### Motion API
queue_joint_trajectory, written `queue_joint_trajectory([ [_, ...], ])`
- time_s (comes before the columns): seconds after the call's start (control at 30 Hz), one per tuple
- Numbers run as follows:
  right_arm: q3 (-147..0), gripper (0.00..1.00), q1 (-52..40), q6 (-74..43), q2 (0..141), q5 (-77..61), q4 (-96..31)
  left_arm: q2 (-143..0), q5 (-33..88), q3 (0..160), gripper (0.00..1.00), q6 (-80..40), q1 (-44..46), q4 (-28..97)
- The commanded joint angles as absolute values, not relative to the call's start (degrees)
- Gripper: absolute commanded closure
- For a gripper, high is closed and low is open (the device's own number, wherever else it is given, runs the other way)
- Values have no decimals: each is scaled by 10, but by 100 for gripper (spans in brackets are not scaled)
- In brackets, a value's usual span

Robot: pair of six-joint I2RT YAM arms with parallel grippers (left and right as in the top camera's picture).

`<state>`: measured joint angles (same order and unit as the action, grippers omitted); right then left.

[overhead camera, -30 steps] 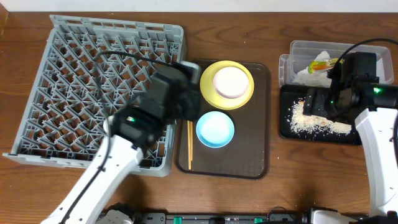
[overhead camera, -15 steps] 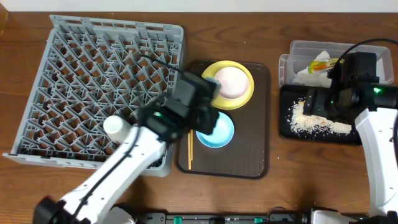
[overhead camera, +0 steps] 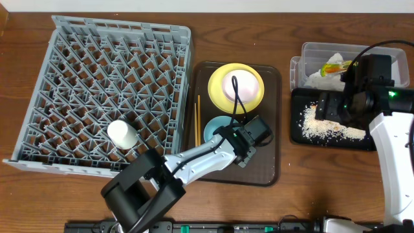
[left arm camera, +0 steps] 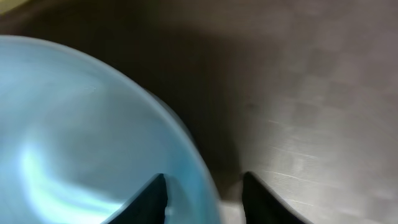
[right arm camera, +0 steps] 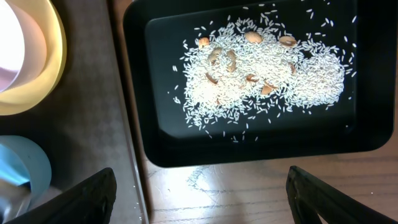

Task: Sort waste into correct bins and load items into the dishwasher
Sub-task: 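Carry the light-blue bowl to the dish rack and release it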

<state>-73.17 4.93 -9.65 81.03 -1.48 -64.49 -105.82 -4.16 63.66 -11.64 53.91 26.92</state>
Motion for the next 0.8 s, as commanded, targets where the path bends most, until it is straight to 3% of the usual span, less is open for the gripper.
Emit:
queue_joint_trajectory([
  [0.0, -740, 15, 53, -102, 804, -9, -646, -1065, -107, 642, 79, -114, 538, 269],
  [0.03, -740, 15, 53, -102, 804, -9, -646, -1065, -108, 642, 91, -114, 538, 269],
  [0.07, -740, 15, 53, -102, 804, -9, -647, -1065, -108, 643, 94, -114, 538, 269],
  [0.5, -740, 15, 53, -102, 804, -9, -650, -887, 4, 665, 94, -114, 515, 269],
  [0.77, -740, 15, 53, -102, 804, -9, -650, -757, 198, 665, 94, -114, 335, 273],
])
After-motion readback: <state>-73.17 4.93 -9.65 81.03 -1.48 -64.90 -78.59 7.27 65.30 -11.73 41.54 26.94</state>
